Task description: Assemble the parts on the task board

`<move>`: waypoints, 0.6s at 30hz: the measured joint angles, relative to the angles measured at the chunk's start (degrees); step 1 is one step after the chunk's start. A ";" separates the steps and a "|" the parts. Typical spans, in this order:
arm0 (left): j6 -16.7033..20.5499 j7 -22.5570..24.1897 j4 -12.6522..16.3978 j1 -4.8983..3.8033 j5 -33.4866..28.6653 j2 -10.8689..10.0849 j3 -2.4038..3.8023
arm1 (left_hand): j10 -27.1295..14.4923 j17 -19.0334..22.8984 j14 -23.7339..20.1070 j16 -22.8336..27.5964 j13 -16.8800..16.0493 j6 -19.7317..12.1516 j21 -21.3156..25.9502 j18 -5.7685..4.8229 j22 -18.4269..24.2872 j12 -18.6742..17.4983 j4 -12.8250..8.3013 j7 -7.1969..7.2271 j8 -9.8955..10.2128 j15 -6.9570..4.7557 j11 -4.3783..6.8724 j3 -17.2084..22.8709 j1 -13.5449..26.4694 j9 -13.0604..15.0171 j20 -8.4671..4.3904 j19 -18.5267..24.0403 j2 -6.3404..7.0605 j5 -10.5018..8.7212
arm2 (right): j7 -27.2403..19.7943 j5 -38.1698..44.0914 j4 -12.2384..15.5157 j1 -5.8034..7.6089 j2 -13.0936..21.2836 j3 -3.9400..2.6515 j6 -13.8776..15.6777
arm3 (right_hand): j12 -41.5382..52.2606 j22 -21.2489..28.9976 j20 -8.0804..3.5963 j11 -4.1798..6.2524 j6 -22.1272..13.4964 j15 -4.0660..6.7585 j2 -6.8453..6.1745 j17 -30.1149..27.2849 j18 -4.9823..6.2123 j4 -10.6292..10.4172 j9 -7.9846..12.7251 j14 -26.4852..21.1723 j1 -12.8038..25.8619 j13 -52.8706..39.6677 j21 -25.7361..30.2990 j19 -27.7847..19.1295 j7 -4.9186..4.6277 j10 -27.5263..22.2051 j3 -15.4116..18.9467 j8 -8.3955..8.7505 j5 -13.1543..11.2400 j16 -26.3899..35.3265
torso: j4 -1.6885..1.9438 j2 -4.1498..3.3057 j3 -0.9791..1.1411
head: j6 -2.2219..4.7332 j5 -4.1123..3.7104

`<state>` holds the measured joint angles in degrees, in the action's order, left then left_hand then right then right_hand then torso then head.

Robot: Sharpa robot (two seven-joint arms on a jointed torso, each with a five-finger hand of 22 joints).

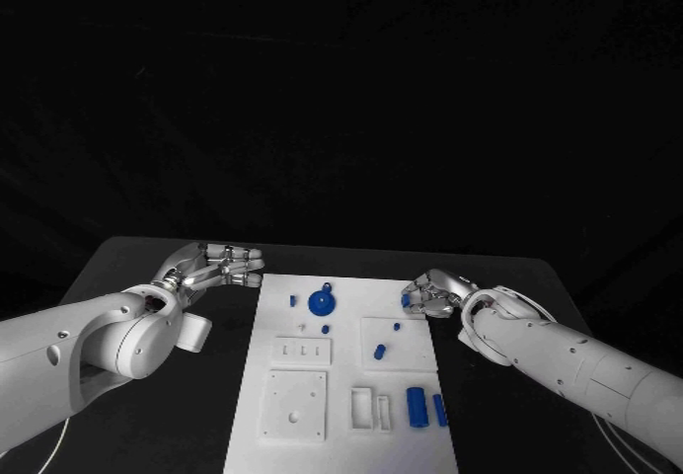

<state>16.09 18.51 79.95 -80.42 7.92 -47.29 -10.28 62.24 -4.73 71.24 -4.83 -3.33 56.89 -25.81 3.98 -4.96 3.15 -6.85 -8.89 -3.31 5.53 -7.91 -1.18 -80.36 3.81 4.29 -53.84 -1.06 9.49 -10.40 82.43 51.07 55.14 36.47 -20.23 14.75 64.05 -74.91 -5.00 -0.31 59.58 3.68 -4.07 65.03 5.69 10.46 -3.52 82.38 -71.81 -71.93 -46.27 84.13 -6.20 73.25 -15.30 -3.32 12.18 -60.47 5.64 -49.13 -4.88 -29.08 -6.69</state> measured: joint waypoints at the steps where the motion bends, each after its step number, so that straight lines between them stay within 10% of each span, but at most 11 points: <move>1: -0.01 -0.01 0.00 0.00 0.00 0.00 0.00 | 0.00 0.00 0.00 0.00 0.00 0.00 0.00 0.00 0.00 0.00 0.00 0.00 0.00 0.00 0.00 0.00 0.00 0.00 0.00 0.00 0.00 0.00 | 0.01 -0.04 -0.02 -0.01 -0.04 0.00 0.06 | 0.00 0.00 0.00 -0.01 0.14 0.00 0.25 0.06 -0.01 -0.03 0.00 0.00 0.25 0.00 0.00 0.00 0.13 0.02 -0.17 0.00 -0.21 -0.21 | -0.01 0.01 0.01 | 0.04 0.01; 18: -0.17 -0.11 -0.06 0.00 0.04 0.06 0.00 | -0.21 0.00 0.00 0.00 0.00 0.00 0.00 0.00 0.01 0.00 0.00 0.00 0.00 0.00 0.21 0.00 0.00 0.00 0.00 0.00 0.00 0.00 | 0.16 -0.57 -0.10 -0.03 -0.49 0.00 0.49 | 0.28 0.00 0.00 -0.09 2.36 0.19 0.44 0.36 -0.39 -0.02 0.01 0.19 0.45 -0.03 -0.69 0.00 0.13 0.26 -0.46 0.00 -1.98 -0.33 | -0.02 0.00 0.06 | 0.06 0.14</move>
<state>15.92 18.40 79.89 -80.42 7.96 -47.23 -10.28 62.03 -4.73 71.24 -4.83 -3.32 56.89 -25.81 3.98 -4.95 3.14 -6.85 -8.89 -3.31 5.53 -7.70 -1.18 -80.36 3.81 4.29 -53.84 -1.06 9.49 -10.24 81.86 50.97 55.12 35.98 -20.23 15.25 64.33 -74.90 -4.99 -0.41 61.94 3.87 -3.62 65.39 5.31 10.44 -3.51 82.57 -71.36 -71.97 -46.97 84.13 -6.08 73.51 -15.76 -3.32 10.20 -60.80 5.63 -49.13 -4.82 -29.02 -6.55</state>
